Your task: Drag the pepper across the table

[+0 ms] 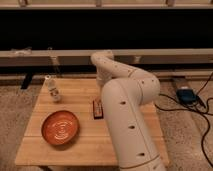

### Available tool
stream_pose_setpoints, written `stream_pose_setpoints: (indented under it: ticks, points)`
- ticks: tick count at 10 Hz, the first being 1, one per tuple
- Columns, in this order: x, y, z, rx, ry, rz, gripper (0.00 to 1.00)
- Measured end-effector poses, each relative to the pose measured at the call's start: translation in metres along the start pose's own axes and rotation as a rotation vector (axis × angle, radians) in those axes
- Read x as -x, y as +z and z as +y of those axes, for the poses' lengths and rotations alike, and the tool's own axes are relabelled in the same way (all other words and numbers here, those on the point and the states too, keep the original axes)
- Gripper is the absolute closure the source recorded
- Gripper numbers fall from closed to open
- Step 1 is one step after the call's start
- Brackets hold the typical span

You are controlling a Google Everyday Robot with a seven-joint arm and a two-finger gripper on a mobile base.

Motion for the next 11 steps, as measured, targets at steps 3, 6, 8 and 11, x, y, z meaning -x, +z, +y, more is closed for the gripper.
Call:
stream_pose_setpoints:
  ticks: [3, 6, 8, 11]
  points:
    - [-0.04, 0.003, -0.007, 0.023, 0.011, 0.027, 1.0]
    - [-0.068, 0.002, -0.003, 0.051, 0.013, 0.049, 1.0]
    - [-0.086, 0.004, 0.001, 0.07, 0.01, 0.066, 1.0]
    - [-0.118, 0.013, 0.018, 0.089, -0.016, 0.105, 0.89]
